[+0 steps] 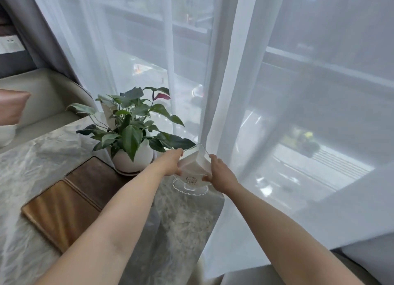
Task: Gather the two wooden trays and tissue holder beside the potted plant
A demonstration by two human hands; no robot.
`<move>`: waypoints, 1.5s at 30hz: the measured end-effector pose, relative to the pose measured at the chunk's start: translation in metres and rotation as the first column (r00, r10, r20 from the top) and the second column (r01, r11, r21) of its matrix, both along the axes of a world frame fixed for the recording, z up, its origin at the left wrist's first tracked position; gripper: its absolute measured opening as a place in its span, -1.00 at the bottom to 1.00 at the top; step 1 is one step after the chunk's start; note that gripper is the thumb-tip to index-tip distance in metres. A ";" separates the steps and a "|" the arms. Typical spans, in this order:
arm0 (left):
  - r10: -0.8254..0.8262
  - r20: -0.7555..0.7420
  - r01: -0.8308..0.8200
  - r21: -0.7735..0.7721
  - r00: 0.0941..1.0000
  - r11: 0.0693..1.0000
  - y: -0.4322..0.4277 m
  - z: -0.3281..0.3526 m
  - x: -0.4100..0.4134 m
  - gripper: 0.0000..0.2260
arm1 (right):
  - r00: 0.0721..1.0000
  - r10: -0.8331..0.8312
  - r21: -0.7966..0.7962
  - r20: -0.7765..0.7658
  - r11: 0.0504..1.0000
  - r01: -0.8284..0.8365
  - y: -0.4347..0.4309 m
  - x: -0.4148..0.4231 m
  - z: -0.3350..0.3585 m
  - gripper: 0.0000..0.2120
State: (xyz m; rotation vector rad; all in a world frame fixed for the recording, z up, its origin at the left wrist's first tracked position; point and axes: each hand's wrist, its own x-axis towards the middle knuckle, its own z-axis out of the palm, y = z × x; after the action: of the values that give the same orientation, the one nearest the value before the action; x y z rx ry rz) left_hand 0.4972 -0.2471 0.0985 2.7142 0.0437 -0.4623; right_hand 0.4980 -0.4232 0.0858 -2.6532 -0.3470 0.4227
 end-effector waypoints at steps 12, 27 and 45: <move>0.016 -0.023 -0.017 -0.034 1.000 0.999 -0.016 -0.014 0.017 -0.49 | 1.000 -0.019 -0.026 -0.007 0.999 0.019 -0.012 0.018 -0.016 -0.39; 0.030 -0.121 -0.020 0.077 0.992 0.997 -0.022 -0.017 0.013 -0.57 | 0.999 -0.042 -0.023 -0.020 0.999 0.042 -0.015 0.010 -0.020 -0.35; 0.106 -0.133 -0.087 0.141 0.985 0.986 0.012 -0.012 -0.047 -0.32 | 0.968 0.146 -0.090 0.202 0.987 -0.130 -0.002 -0.005 0.018 -0.12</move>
State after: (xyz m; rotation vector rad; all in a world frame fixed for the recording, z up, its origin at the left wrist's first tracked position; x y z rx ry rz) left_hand 0.4507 -0.2350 0.0860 2.7900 0.2523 -0.6415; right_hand 0.4931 -0.4256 0.1043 -2.7649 -0.5947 0.2032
